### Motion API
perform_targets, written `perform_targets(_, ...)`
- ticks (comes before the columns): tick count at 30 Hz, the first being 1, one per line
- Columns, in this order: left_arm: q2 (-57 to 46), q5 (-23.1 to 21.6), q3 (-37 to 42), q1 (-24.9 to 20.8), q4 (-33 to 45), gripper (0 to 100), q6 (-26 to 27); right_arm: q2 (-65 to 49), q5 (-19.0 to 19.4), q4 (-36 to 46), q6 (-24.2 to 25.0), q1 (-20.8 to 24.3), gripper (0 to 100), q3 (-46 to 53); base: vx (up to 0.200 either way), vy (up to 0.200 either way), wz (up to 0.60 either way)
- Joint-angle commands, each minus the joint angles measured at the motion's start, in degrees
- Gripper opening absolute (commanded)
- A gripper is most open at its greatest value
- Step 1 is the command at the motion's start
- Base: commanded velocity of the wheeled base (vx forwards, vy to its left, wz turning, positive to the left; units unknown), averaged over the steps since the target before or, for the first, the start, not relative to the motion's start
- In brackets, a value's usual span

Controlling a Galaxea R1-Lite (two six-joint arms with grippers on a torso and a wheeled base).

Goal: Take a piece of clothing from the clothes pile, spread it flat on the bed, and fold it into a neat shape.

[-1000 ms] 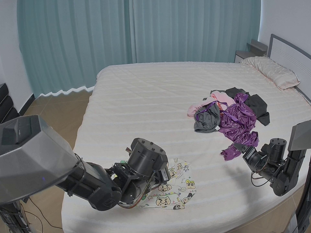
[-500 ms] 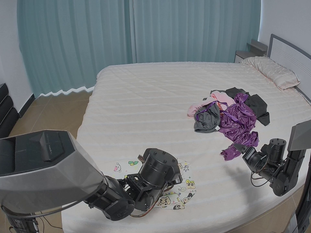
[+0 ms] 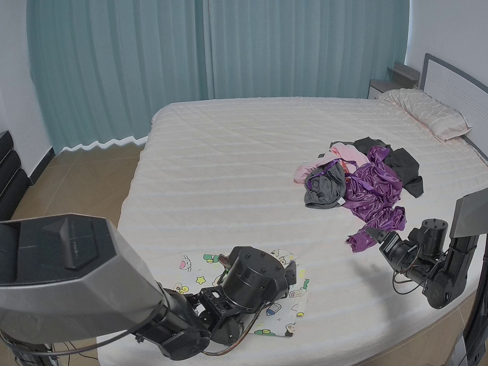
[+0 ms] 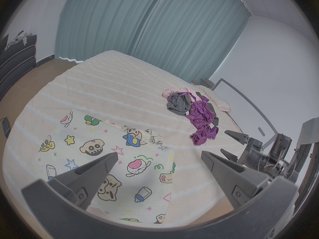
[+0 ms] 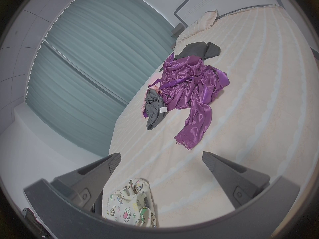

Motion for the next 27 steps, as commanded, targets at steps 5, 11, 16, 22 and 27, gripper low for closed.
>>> perform_targets(5,-15.9,-1.2,9.5,3.5,0.1,100,-0.4,0.0,0.0,-0.9,0.1,1.7,100,0.5,0.000,0.000,0.00)
perform_targets(11,-25.4,-6.2,19.4,12.4,-0.4,100,-2.8,-0.3,-0.2,-0.9,0.1,6.0,100,1.9,0.000,0.000,0.00)
perform_targets(16,-30.8,-15.6,27.0,20.1,-1.6,100,-11.5,0.0,-0.2,-0.8,0.2,10.6,100,1.9,0.000,0.000,0.00)
perform_targets(22,-31.5,-23.1,31.2,26.5,-2.5,100,-14.8,4.4,-0.4,-0.8,-0.7,17.1,100,-3.4,0.000,0.000,0.00)
perform_targets(27,-30.2,-26.6,33.2,27.2,-6.2,100,-17.7,7.3,0.2,8.6,-5.7,19.5,100,-12.6,0.000,0.000,0.00)
